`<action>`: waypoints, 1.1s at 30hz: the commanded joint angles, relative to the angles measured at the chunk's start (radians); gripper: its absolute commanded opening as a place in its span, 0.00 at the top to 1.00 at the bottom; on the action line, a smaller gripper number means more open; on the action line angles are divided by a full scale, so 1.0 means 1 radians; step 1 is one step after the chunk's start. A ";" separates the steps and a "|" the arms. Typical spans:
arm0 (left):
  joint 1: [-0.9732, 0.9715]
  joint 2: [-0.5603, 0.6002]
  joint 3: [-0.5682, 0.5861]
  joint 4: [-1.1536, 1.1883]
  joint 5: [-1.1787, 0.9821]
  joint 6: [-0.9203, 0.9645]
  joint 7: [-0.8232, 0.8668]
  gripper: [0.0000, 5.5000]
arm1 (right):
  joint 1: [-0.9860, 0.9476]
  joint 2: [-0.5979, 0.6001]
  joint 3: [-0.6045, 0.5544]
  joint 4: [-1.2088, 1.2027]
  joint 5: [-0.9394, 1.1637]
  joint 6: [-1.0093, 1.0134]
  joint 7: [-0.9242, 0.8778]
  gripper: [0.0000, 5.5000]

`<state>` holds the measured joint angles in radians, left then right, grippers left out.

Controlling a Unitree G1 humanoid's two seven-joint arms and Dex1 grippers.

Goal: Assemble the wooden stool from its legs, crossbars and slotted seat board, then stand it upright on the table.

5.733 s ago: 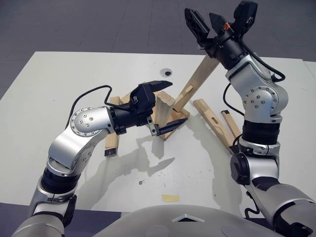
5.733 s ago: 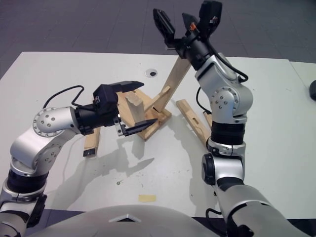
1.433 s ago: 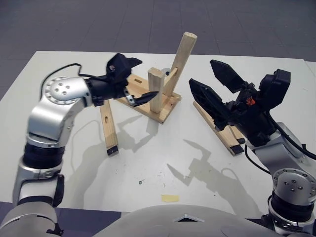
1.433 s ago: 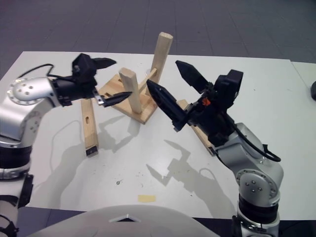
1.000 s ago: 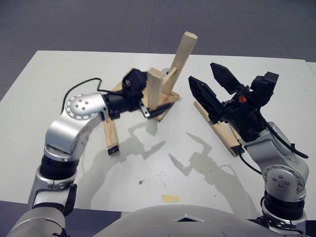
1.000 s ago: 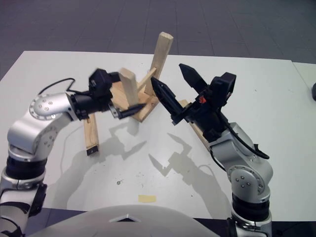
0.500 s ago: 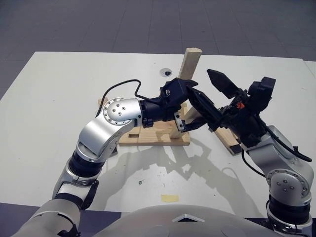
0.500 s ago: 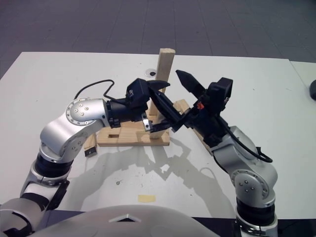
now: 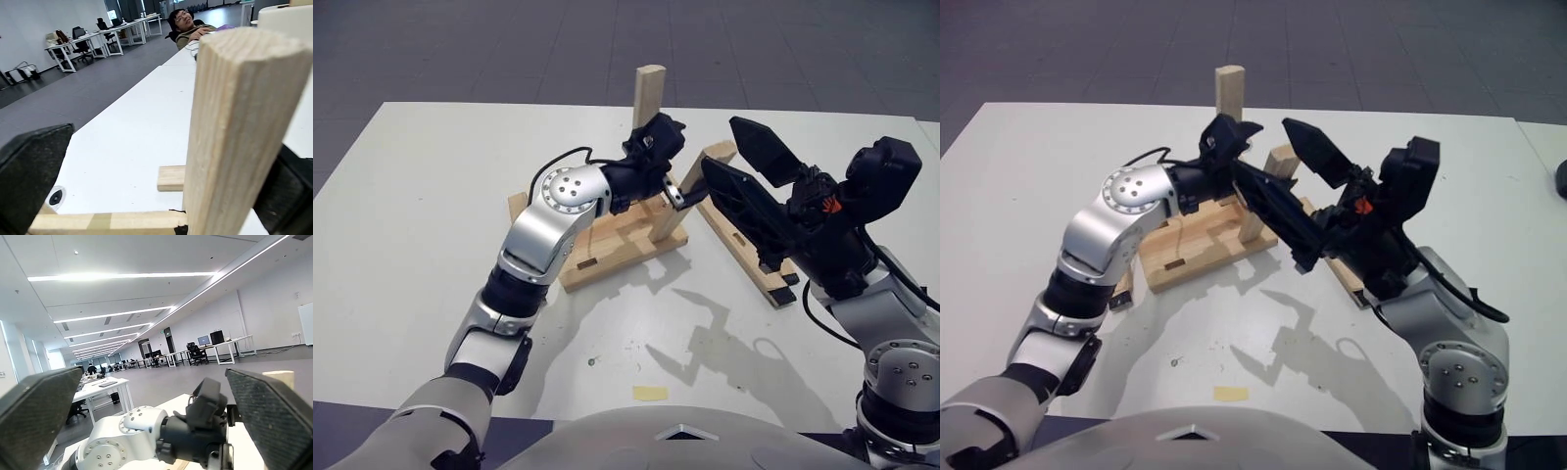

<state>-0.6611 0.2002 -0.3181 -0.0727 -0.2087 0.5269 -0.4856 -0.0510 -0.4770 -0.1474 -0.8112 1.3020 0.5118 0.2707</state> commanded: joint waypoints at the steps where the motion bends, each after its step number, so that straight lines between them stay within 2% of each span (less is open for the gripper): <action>1: -0.048 -0.060 0.084 0.036 0.002 -0.022 0.072 0.02 | -0.007 -0.013 0.005 0.012 0.000 0.003 0.003 0.02; 5: -0.067 -0.049 0.155 0.051 0.020 -0.016 0.112 0.02 | 0.043 -0.029 0.039 0.028 -0.009 0.036 0.049 0.02; 12: -0.117 -0.020 0.290 -0.022 -0.079 0.090 0.098 0.02 | 0.067 0.010 0.156 0.192 -0.231 0.030 0.110 0.02; 17: -0.131 0.033 0.450 -0.106 -0.219 0.165 0.087 0.02 | -0.037 0.057 0.174 0.300 -0.274 0.027 0.171 0.02; 21: -0.159 0.122 0.572 -0.036 -0.252 0.152 0.106 0.02 | -0.149 0.086 0.159 0.492 -0.332 0.008 0.245 0.02; 24: -0.135 0.228 0.527 0.099 -0.103 0.024 0.114 0.02 | -0.255 0.106 0.121 0.634 -0.362 -0.011 0.282 0.02; 27: -0.089 0.269 0.468 0.281 0.016 -0.094 0.123 0.02 | -0.374 0.131 0.061 0.739 -0.335 -0.012 0.305 0.02; 31: 0.010 0.313 0.289 0.516 0.227 -0.238 0.121 0.02 | -0.464 0.149 0.011 0.835 -0.371 -0.033 0.302 0.02; 33: 0.065 0.318 0.227 0.544 0.280 -0.291 0.090 0.02 | -0.452 0.161 0.015 0.834 -0.425 -0.062 0.276 0.02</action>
<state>-0.6453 0.4952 -0.0272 0.4409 0.0149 0.2959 -0.3641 -0.5078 -0.3345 -0.1291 0.0153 0.9284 0.4695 0.5732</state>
